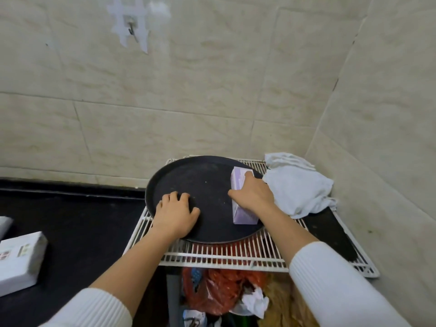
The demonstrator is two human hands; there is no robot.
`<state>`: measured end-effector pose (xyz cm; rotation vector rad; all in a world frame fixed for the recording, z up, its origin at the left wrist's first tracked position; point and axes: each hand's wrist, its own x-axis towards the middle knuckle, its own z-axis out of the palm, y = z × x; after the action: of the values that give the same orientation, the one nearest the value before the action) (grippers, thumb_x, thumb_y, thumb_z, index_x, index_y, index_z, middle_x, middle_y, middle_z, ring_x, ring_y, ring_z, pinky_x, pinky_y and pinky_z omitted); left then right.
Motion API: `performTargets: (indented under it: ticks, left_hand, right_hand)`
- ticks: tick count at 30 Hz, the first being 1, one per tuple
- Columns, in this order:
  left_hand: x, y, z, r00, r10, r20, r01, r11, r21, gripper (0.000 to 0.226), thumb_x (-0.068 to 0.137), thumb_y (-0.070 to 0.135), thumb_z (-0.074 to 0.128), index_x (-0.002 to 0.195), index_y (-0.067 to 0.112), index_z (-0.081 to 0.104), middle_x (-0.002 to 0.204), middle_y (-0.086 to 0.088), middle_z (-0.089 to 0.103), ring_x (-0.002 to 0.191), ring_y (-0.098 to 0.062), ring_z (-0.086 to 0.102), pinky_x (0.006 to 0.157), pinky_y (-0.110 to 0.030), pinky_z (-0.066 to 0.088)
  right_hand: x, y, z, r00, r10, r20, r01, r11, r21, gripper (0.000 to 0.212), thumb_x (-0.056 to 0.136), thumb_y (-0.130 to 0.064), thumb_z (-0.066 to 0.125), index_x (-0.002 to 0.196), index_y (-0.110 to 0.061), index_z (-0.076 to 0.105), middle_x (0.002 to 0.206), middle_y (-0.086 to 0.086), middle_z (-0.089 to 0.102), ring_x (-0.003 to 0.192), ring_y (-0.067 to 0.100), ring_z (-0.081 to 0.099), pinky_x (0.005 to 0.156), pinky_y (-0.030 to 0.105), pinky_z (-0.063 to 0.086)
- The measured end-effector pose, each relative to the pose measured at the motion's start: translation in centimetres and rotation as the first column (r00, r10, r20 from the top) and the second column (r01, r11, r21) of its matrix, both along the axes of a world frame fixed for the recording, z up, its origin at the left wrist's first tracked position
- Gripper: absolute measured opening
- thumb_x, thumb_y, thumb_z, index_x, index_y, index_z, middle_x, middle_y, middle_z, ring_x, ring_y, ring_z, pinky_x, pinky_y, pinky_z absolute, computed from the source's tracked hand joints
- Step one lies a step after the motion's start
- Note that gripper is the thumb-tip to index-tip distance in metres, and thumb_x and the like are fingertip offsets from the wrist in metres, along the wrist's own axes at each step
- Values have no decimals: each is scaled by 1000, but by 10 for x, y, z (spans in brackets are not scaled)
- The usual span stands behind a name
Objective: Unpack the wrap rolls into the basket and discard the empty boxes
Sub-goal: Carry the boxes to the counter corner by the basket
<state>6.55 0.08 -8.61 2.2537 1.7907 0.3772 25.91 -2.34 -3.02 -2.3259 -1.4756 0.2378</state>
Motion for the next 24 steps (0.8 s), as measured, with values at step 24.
performTargets:
  ticks: [24]
  left_hand:
    - [-307, -5, -34, 807, 463, 366, -524, 848, 82, 38, 90, 21, 50, 127, 14, 53, 125, -9, 57, 120, -27, 48, 94, -42, 46]
  right_hand:
    - [-338, 67, -26, 807, 547, -220, -520, 836, 172, 70, 82, -48, 60, 141, -23, 32, 129, 12, 55, 106, 35, 57, 70, 33, 38]
